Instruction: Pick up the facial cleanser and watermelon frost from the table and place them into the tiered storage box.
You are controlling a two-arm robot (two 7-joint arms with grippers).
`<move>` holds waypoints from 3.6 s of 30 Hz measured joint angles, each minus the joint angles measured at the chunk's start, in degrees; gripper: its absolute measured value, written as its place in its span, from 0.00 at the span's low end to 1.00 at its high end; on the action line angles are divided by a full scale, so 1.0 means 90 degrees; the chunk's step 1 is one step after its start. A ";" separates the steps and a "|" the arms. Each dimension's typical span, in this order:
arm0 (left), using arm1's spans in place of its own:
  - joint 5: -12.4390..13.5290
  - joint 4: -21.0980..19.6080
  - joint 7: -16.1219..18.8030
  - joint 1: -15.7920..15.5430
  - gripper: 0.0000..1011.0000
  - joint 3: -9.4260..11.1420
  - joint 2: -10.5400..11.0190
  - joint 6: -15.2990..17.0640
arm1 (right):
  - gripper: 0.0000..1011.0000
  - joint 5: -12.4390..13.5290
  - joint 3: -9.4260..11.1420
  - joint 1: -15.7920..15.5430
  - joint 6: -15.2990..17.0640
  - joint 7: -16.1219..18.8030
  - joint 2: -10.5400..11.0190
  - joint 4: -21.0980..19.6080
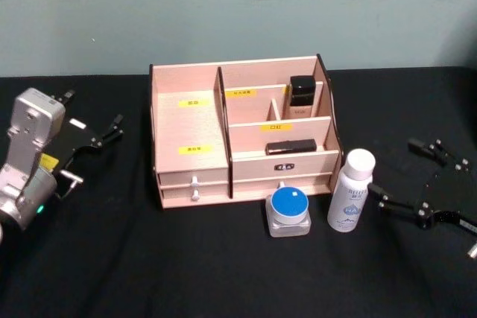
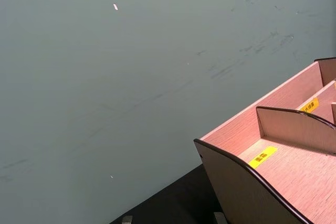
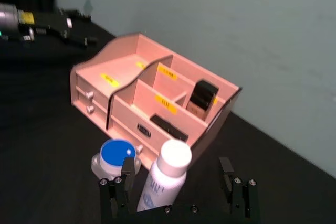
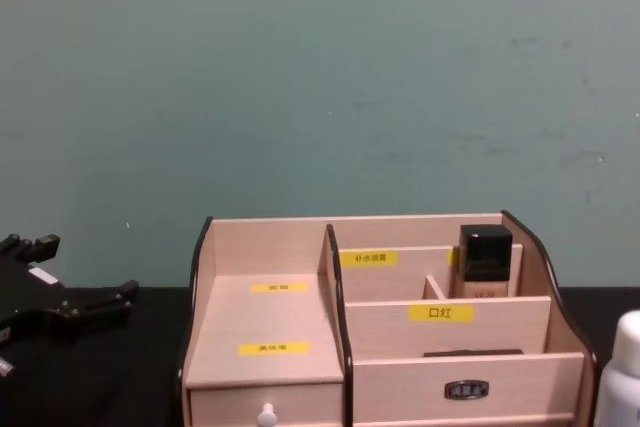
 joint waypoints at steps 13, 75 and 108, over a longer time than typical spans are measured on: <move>0.0000 0.0000 0.0000 0.0000 0.99 0.0000 0.0000 0.0000 | 0.99 -0.0042 -0.0535 0.0766 0.1068 0.0305 -0.0332 0.0481; 0.0000 0.0000 0.0000 0.0000 0.99 0.0000 0.0000 0.0000 | 0.93 -0.0576 -0.0985 0.1955 0.1496 0.1163 -0.1534 0.1589; 0.0000 0.0000 0.0000 0.0000 0.99 0.0000 0.0000 0.0000 | 0.59 -0.0534 -0.0823 0.1843 0.1518 0.1161 -0.1480 0.1413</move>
